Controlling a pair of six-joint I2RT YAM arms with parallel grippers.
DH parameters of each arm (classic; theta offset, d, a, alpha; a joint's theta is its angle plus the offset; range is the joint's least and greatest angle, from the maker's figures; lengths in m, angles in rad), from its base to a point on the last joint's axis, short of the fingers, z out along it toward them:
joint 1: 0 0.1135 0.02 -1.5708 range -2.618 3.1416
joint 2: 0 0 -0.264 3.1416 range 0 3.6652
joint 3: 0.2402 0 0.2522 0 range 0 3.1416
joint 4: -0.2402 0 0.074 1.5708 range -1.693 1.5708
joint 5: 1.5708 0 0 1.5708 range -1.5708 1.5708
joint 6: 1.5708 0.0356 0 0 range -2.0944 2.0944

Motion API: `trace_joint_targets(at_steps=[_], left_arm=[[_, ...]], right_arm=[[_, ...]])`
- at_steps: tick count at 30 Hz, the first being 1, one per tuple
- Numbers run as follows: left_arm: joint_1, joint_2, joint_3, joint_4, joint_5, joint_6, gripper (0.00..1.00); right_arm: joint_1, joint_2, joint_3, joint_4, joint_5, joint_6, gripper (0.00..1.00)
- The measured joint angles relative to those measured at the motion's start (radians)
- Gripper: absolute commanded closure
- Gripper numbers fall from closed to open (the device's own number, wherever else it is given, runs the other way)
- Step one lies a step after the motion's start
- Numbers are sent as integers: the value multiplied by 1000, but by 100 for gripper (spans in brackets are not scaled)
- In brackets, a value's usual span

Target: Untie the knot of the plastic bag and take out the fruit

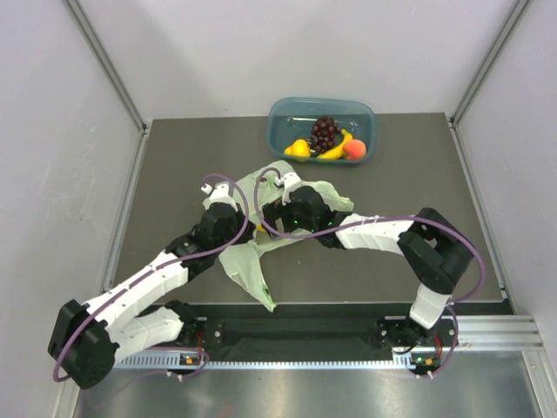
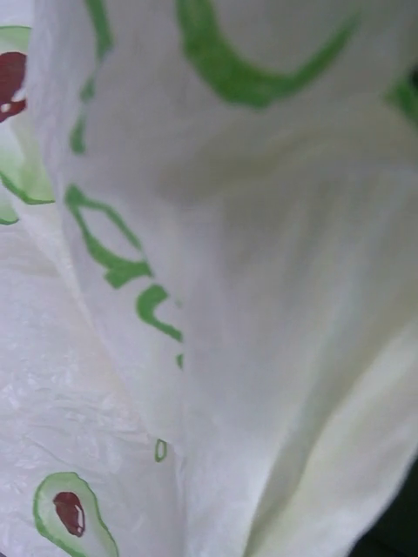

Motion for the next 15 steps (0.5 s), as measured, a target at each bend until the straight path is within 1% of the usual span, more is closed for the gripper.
trace_joint_targets(at_steps=[5, 10, 15], left_arm=[[0, -7, 0, -6, -10, 0, 100], [0, -7, 0, -7, -14, -1, 100], [0, -12, 0, -10, -13, -4, 100]], right_arm=[[2, 88, 26, 104, 10, -43, 0], [2, 176, 65, 169, -56, -93, 0], [2, 216, 66, 237, -130, -136, 0]])
